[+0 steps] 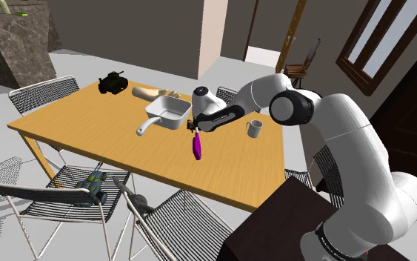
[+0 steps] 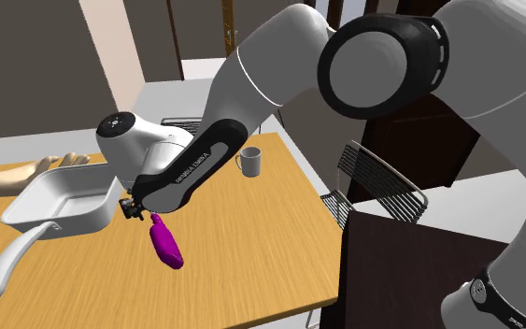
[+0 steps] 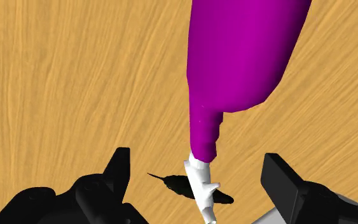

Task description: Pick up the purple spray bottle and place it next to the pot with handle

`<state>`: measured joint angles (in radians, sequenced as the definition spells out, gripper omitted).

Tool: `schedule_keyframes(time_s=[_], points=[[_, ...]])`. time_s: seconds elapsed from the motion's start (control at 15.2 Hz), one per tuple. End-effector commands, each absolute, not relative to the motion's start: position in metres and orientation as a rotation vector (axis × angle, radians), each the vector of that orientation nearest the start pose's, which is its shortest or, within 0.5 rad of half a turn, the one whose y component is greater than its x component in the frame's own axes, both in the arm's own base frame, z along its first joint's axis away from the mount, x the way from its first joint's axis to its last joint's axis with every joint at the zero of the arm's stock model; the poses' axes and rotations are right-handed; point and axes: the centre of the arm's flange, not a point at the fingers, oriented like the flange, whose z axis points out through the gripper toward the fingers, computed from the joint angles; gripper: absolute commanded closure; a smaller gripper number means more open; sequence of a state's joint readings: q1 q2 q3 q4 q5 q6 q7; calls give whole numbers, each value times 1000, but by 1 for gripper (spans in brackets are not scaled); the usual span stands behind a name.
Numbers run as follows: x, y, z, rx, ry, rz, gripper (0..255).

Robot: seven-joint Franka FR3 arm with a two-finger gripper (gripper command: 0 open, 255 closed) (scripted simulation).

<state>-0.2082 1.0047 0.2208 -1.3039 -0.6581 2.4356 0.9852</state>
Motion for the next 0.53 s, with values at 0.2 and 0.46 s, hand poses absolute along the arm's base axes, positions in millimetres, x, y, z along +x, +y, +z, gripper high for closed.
schedule_keyframes(time_s=[0.2,0.46], points=[[748,-27,176,-3129,995,-457,0],[743,-21,198,-3129,995,-457,0]])
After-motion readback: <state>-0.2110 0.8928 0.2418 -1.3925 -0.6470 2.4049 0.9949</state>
